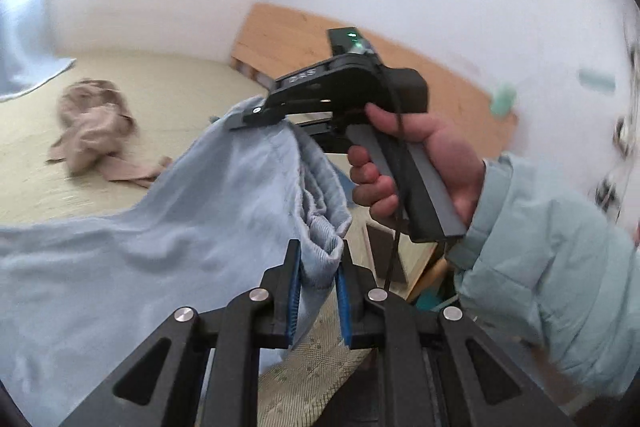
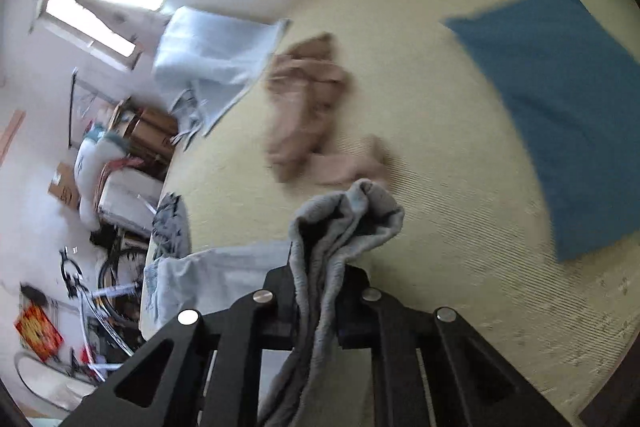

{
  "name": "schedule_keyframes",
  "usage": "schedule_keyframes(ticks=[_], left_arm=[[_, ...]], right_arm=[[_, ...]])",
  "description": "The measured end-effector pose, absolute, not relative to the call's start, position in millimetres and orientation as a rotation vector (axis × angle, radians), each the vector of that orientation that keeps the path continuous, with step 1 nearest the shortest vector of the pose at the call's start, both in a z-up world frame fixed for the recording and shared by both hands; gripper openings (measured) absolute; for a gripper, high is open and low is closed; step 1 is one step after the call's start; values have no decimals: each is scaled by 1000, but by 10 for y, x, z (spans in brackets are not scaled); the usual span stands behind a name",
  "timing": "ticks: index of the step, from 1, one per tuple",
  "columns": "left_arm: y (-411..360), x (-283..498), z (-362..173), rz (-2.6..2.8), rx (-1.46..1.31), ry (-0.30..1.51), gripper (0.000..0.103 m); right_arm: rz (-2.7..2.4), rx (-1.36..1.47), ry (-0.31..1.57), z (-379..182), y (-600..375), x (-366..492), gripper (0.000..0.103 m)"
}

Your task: Fold clothes

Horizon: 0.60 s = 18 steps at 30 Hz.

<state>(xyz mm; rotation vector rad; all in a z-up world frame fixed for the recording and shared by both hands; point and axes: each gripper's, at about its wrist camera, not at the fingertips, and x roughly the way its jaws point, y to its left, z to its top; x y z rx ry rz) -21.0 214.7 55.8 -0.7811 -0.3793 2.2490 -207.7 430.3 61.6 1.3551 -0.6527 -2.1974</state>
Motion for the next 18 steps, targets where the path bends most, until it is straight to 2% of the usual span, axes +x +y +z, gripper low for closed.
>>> schedule_keyframes(ticks=[4,8,12,18], left_arm=[[1421,-42,705,2333,-748,-524,15],[628,82,627,2446,-777,-649,15],[-115,227,323,2543,-868,-839,15],[-676,427,-144,2602,-1009,-1043,14]], right_arm=[[-2167,1332,-502,1056,3483,-2003,12],[-2128,1342,-363,1156,2570,-1975,12],[-2073,1388,-226,936,1568,-1983,12],[-2010,1494,12,398,396,-1864,12]])
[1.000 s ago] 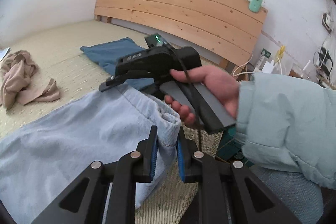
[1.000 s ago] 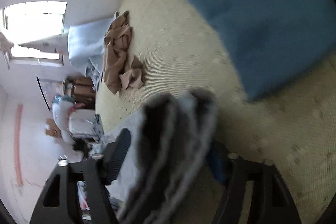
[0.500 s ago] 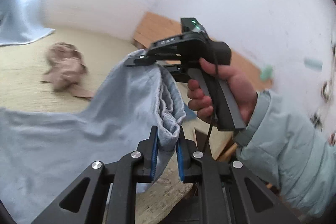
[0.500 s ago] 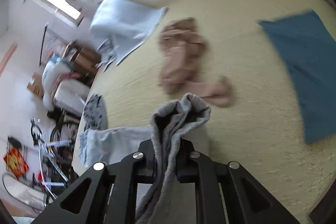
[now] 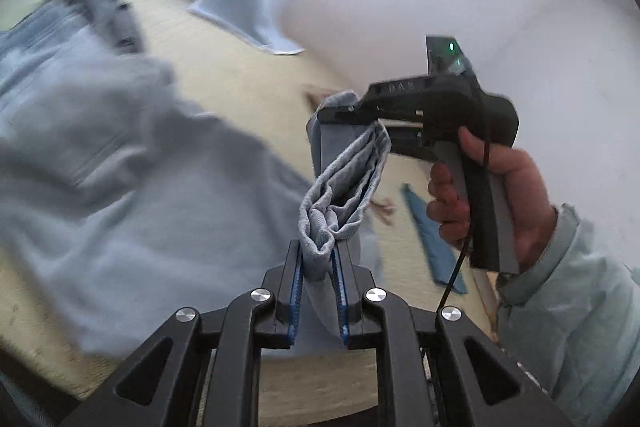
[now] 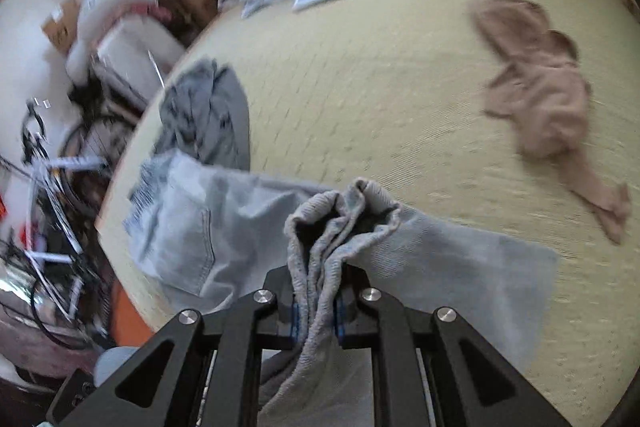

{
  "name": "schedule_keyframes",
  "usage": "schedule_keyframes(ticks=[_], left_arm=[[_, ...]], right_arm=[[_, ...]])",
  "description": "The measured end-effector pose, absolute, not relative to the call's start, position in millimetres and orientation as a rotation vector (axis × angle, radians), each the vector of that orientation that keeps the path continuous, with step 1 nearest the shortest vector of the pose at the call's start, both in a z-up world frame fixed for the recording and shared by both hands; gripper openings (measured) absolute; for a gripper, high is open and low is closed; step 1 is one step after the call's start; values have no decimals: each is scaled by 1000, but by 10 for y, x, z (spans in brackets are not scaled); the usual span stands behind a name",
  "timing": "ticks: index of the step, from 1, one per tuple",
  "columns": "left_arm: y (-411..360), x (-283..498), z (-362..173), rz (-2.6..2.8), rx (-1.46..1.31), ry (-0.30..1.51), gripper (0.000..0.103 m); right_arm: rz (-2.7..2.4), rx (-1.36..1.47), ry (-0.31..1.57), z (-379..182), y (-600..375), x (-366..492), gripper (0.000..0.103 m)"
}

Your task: Fold clothes

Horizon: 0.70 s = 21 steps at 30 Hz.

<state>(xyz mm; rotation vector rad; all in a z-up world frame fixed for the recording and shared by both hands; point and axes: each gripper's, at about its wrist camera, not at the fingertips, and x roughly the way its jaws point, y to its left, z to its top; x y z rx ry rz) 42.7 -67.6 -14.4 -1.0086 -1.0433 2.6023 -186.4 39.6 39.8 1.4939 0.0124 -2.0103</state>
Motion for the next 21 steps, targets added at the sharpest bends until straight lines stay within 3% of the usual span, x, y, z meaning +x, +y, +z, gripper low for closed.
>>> schedule_keyframes(ticks=[2,6,15,21], left_arm=[[-813,466,-294,2626,-1074,-1090,9],[-983,589,-460,2635,-1106,-1183,8],[-1101,791,-541,2644,-1142,-1327,7],[-1189,793,-812,2652,-1315,-1385,7]], right_arm=[[-2005,1518,82,245,151,-1841,12],[-1980,1579,157,-85,-170,-1824,12],[-1945,1558,324,-188,-598,-1683,12],[-1899,1614,346,-563,-816,-1704,29]])
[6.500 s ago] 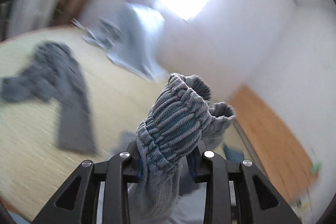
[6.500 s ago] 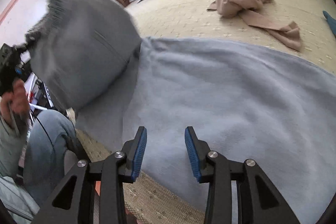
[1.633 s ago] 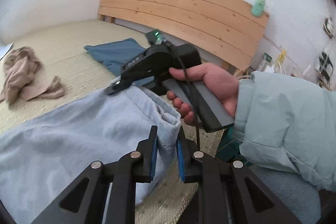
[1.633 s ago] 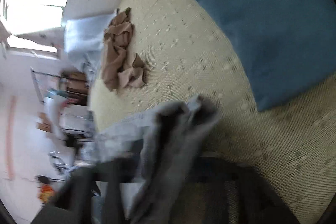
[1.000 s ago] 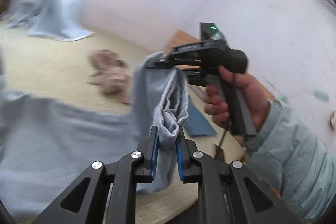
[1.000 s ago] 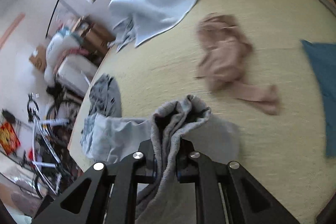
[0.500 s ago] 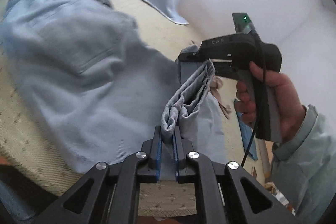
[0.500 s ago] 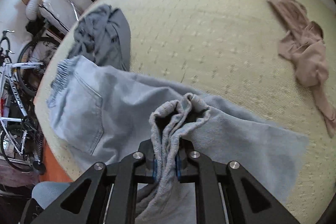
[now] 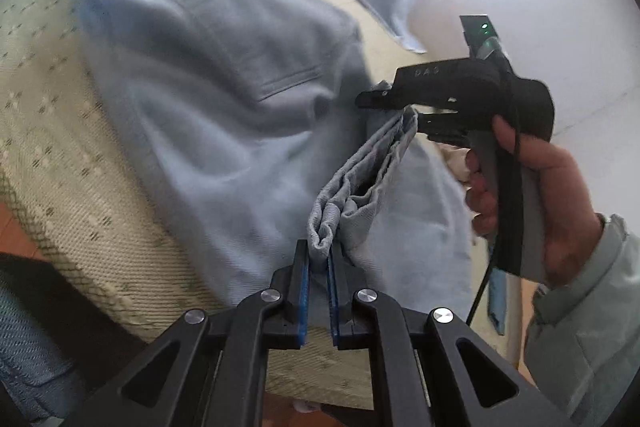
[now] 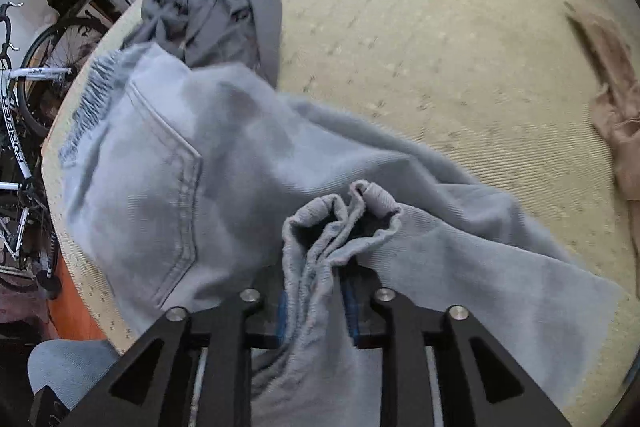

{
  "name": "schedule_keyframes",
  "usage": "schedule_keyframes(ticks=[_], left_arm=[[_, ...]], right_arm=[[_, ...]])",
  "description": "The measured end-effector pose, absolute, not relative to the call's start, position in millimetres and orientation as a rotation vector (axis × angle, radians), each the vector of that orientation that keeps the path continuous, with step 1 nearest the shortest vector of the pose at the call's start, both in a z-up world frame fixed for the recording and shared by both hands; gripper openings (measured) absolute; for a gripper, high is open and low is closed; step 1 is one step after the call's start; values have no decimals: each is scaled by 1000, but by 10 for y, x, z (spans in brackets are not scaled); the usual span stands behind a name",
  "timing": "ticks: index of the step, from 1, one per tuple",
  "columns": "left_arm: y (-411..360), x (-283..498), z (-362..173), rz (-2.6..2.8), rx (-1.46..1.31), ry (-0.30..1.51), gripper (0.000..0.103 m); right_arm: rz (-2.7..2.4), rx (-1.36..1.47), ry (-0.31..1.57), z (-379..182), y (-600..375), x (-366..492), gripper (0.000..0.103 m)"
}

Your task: Fold clothes

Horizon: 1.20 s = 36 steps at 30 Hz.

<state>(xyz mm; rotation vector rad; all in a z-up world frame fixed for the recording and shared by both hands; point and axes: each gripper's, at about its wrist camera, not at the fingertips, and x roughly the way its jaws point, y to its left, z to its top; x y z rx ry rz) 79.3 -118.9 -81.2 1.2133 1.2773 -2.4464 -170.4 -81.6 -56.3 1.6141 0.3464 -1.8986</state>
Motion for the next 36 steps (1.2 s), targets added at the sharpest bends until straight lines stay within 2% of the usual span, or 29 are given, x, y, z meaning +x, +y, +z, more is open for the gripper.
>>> schedule_keyframes(ticks=[2,3,5,7,11,12,14,15,16,17,21,24,30,33,36], left_arm=[[-1187,795,-833,-2436,1232,1266,7],[-1194,794,-854,-2424,1245,1271,8],[-1229,794,-910,-2387,1267,1310,8],[-1275,801,-929,-2356,1278,1356,10],[-1308,812,-882,-2360,1283,1328,17],[-1323,832,-851,-2359,1272,1329,22],[-1366,882,-783,-2348,1238,1335,45],[-1420,947,-734,-2337,1189,1358,65],[-1481,1022,-681,-2325,1133,1386,78],[-1545,1074,-656,-2311,1081,1421,80],[-1735,1166,-595,-2304,941,1555,81],[-1625,1020,-551,-2422,948,1623,81],[-1215,566,-798,-2469,1298,1549,81],[-1225,540,-909,-2420,1355,1503,81],[-1311,567,-773,-2423,1340,1442,81]], right_arm=[[-1888,1611,294,-514,-798,-1727,42],[-1885,1595,271,-447,-778,-1737,44],[-1887,1553,251,-283,-732,-1740,60],[-1912,1501,232,-68,-621,-1722,64],[-1977,1401,150,297,-190,-1635,74],[-1994,1385,125,343,-64,-1611,75],[-2015,1375,75,334,280,-1539,76],[-2024,1382,60,287,421,-1513,76],[-2038,1399,54,218,573,-1489,76],[-2056,1425,56,129,733,-1468,76],[-2094,1553,-7,-214,1397,-1404,76],[-2097,1573,-97,-367,1783,-1339,75],[-2143,1754,-85,-727,2176,-1251,72],[-2186,1726,-95,-597,2245,-1257,72],[-2253,1654,-117,-335,2278,-1267,73]])
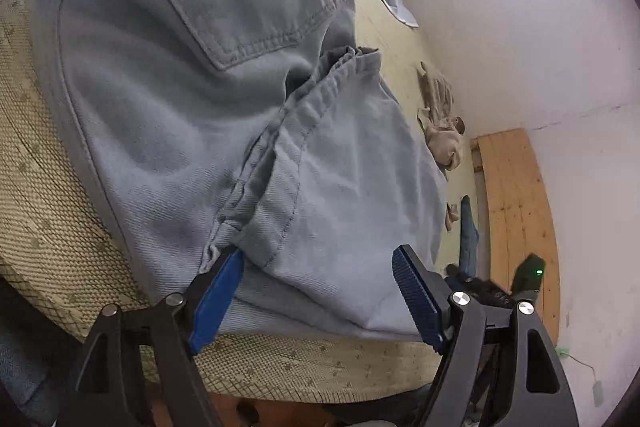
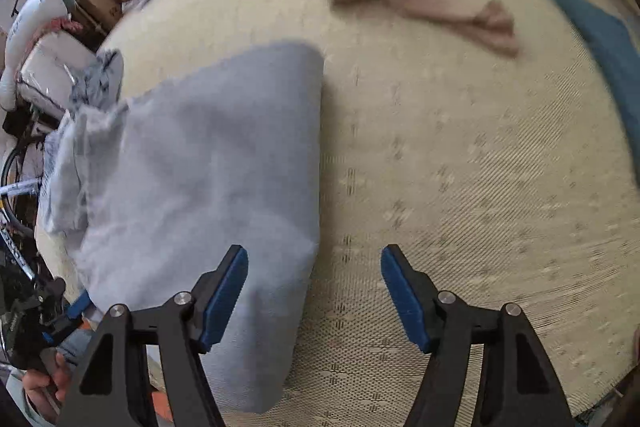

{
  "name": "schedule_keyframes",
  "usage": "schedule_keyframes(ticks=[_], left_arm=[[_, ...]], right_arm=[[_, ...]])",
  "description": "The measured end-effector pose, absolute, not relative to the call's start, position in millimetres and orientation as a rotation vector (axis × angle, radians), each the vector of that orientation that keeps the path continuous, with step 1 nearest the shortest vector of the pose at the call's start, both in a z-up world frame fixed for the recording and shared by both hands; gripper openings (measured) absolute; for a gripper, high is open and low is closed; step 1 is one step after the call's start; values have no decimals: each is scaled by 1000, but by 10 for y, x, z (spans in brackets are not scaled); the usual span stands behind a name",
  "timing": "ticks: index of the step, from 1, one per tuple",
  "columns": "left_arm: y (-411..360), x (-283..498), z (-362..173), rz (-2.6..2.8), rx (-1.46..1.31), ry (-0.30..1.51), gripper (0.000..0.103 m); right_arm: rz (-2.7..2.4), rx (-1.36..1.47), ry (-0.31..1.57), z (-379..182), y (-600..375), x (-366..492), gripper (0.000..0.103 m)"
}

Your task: Fold clothes

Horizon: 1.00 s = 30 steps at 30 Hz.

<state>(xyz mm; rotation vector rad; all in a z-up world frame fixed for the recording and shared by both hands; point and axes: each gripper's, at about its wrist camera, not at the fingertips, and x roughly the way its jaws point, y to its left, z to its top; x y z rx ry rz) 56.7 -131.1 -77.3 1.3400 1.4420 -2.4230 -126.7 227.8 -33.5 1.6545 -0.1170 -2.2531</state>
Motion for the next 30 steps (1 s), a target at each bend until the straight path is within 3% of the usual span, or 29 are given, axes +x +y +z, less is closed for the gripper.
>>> schedule_keyframes(ticks=[6,12,17,21,30], left_arm=[[-2098,860,-405,-2375,1093,1447,81],[-3263,1124,-241,-2302,810,1463,84],[-3859,1042,-479,-2250,841,1459,85],[-4048,787,-795,-2223,914,1517,85],[-4250,342,-1031,-2346,1084,1442,86]], right_arm=[[-2296,1495,-173,43,2135,-1190,73],[-2266,1467,-174,40,1887,-1043,73],[-2246,1467,-153,-4,1731,-948,73],[-2243,1456,-150,27,1640,-915,73],[-2229,1415,-114,193,1477,-866,73]])
